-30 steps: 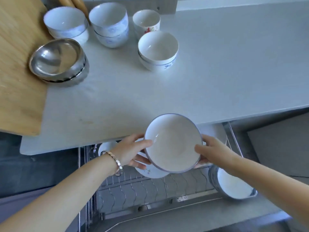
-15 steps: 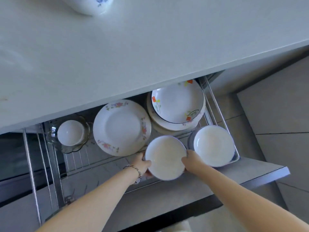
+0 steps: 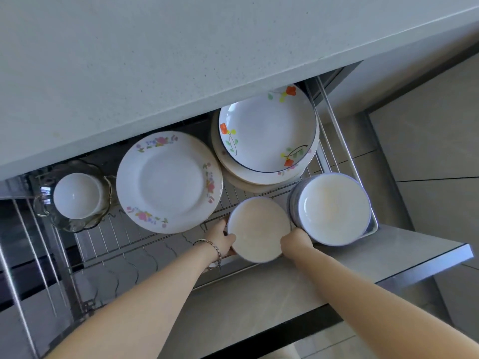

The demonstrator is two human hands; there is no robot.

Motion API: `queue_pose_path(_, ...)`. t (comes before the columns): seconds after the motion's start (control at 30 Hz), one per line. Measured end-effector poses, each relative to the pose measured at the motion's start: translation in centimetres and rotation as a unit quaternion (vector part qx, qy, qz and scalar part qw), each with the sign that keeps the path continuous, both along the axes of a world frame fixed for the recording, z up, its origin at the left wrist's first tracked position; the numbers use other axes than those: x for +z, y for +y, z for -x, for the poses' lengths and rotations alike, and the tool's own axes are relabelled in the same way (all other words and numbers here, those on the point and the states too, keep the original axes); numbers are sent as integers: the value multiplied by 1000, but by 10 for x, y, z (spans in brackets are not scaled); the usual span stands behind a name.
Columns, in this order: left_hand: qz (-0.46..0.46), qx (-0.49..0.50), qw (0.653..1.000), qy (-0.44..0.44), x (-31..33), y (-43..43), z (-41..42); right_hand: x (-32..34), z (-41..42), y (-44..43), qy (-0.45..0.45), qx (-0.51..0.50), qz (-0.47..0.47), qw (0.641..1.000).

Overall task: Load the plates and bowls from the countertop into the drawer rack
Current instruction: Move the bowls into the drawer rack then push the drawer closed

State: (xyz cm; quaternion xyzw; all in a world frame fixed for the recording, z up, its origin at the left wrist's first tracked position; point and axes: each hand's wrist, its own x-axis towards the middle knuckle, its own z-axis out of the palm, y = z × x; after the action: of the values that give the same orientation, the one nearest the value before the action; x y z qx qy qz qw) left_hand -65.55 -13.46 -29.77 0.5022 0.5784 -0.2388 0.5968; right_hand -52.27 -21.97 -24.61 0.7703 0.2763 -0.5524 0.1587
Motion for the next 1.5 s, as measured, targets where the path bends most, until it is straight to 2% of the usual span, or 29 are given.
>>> queue_pose_path(0.07,9,-20,1000,-1,4,3,-6,9,-3,0,-4,115,37,993)
queue_pose_path(0.1,13,-28,1000,-3,5,4,-8,12,-4,-1,2,129,27,991)
queue_pose_path(0.17,15,-40,999,5,7,6,-9,23,-10,6,-26,56,2,998)
queue_pose_path(0.2,8,-54,999,4,8,6,-9,24,-14,9,-65,32,-60,996)
queue_pose_path(0.23,0,-65,998,8,9,6,-8,27,-19,18,-91,49,-110,989)
queue_pose_path(0.27,-10,-74,997,14,10,6,-8,24,-26,27,-105,92,-158,978)
queue_pose_path(0.33,-33,-69,997,27,7,3,-7,9,-41,44,-84,168,-193,963)
queue_pose_path(0.5,-17,115,993,-2,12,-4,-2,-25,-47,66,-30,252,-109,961)
queue_pose_path(0.57,-11,144,989,-15,12,-6,0,-29,-47,68,-38,252,-110,961)
queue_pose_path(0.73,8,92,996,-11,11,-1,1,-20,-45,71,-66,255,-105,959)
queue_pose_path(0.83,6,-32,999,17,22,6,-2,-6,-38,70,-79,278,-95,953)
queue_pose_path(0.9,-40,-84,995,33,39,16,-4,10,-34,76,-58,234,-112,964)
queue_pose_path(1.03,-152,-66,984,-64,108,54,3,70,-25,109,15,78,-191,978)
queue_pose_path(1.17,-269,-33,958,-95,190,116,17,152,-18,158,51,24,-298,953)
queue_pose_path(1.3,-342,40,935,-81,235,191,37,207,-10,226,98,-65,-367,923)
queue_pose_path(1.4,-376,79,922,-42,253,242,58,234,3,289,120,-165,-380,902)
queue_pose_path(1.5,-391,85,916,-29,262,276,75,241,12,349,130,-313,-346,875)
